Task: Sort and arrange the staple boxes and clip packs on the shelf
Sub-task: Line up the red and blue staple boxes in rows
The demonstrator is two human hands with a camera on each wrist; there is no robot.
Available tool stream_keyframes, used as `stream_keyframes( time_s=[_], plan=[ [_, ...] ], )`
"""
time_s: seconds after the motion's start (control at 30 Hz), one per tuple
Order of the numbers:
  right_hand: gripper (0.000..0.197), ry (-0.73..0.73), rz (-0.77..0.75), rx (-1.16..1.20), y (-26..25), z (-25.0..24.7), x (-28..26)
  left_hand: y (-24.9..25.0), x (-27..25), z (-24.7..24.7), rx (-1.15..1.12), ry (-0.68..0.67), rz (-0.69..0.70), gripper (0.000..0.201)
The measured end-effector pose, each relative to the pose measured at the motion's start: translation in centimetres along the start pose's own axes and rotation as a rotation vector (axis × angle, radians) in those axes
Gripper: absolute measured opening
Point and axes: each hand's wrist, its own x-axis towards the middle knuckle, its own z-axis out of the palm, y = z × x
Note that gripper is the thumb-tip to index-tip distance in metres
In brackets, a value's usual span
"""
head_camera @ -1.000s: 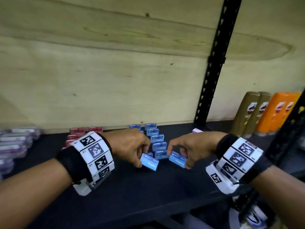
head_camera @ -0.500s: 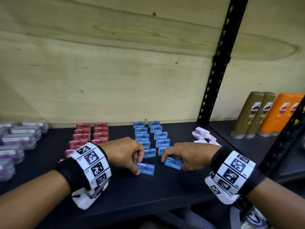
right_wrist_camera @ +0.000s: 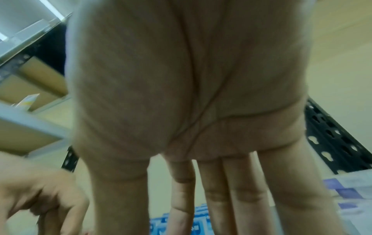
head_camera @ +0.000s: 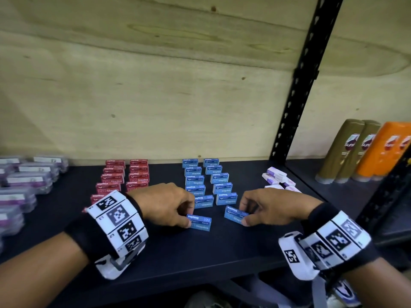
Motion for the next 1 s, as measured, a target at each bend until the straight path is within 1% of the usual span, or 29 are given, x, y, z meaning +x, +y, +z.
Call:
stream_keyframes(
  time_s=[0.17,0.37,0.43,0.57,0.7,0.8,1.0],
  plan=[
    [0.019,0.041,0.025,0.09,0.6,0.6,0.0,0.4,-0.2,0.0,0.043,-0.01,-0.024,0.021],
    [0.009,0.164,0.018,0.089,0.7,2.1,0.0,1.6,0.3,0.1,0.164,-0.03,-0.053,0.023],
    [0.008,0.206,0.011,0.125,0.9,2.7,-0.1,1.9,0.5,0.1,0.188,-0.038,-0.063,0.022],
    [0.008,0.223,-0.034,0.286,1.9,4.6,-0.2,2.4,0.9,-0.1,0.203,-0.047,-0.075,0.02],
    [0.013,0.295,-0.057,0.395,2.4,6.2,-0.2,2.7,1.1,-0.3,0.223,-0.059,-0.066,0.019],
    [0.013,0.357,-0.063,0.491,2.7,7.3,-0.1,2.8,1.5,-0.4,0.243,-0.065,-0.055,0.02],
    [0.016,0.53,-0.048,0.511,2.9,8.8,0.8,2.7,1.9,-0.3,0.252,-0.056,-0.047,0.02]
  ],
)
